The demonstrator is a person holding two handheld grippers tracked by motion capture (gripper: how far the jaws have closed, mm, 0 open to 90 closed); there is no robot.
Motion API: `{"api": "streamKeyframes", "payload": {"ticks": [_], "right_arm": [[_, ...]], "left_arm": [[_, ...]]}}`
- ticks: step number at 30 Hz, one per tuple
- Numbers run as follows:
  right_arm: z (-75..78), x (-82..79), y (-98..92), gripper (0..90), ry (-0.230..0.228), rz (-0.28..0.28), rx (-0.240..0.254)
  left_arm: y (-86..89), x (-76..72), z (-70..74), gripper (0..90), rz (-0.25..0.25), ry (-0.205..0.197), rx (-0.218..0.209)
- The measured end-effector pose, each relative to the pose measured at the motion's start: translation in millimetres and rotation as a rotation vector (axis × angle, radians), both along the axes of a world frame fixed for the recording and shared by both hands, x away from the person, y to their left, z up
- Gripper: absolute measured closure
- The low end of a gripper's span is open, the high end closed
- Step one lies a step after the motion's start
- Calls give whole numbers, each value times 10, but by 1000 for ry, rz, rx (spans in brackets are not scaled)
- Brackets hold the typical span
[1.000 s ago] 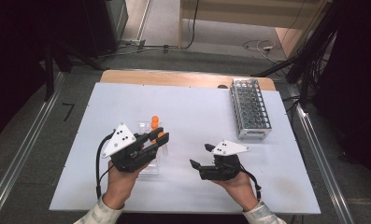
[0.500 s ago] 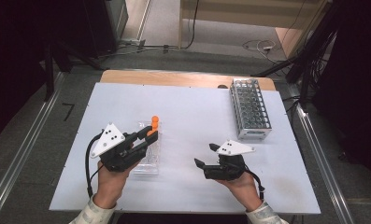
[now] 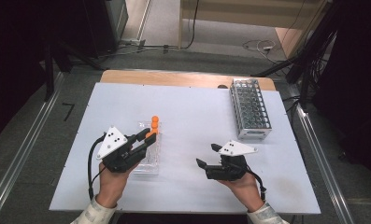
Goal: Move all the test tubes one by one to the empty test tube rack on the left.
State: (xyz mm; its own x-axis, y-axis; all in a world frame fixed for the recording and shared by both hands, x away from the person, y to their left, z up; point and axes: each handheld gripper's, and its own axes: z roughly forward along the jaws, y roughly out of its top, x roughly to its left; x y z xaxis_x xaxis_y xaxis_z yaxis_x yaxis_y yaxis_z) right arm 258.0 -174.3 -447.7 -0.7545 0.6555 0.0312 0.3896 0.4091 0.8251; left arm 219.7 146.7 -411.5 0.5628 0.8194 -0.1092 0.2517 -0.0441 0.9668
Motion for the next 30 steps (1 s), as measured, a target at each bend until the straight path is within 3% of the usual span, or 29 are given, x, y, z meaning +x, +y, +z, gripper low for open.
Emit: {"api": "streamKeyframes", "payload": {"ticks": [12,30], "right_arm": [[-14,-4,12,231,5,5,-7],[-17,2,8,231,4,1,-4]], "left_arm": [[-78,-14,-173,687,21,23,29],[-54,-33,-173,578,27,32,17]]}}
